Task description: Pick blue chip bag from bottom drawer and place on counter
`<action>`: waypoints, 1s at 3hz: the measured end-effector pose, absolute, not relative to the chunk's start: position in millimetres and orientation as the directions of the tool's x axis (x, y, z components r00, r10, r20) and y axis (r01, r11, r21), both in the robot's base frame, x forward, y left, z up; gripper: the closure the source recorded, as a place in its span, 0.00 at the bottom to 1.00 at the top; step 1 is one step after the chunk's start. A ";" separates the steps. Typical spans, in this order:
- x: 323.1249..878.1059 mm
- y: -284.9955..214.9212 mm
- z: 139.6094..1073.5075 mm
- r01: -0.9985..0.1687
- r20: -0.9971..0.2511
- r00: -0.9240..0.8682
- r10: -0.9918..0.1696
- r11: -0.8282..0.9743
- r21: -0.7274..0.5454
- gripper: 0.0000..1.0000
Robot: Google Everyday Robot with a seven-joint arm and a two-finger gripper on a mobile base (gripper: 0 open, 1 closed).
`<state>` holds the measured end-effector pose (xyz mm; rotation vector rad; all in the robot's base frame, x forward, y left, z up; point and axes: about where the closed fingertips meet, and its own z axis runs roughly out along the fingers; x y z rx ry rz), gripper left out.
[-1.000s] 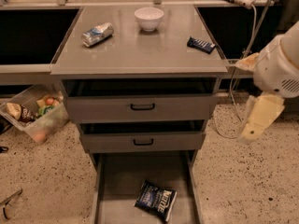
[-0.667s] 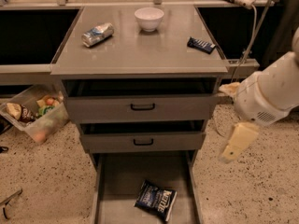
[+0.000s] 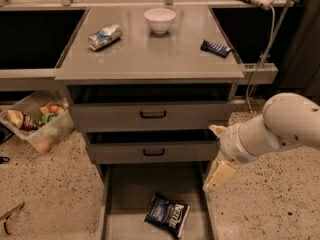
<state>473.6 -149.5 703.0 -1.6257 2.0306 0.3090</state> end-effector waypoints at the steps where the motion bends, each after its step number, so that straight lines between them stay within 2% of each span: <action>1: 473.6 -149.5 703.0 -0.957 -0.523 -0.148 -0.839 0.255 -0.139 0.00; 3: 476.7 -119.6 599.3 -0.953 -0.624 -0.125 -0.771 0.268 -0.140 0.00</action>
Offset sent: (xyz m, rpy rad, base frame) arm 0.0046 0.0302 -0.1183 0.1928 -0.0333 -0.0172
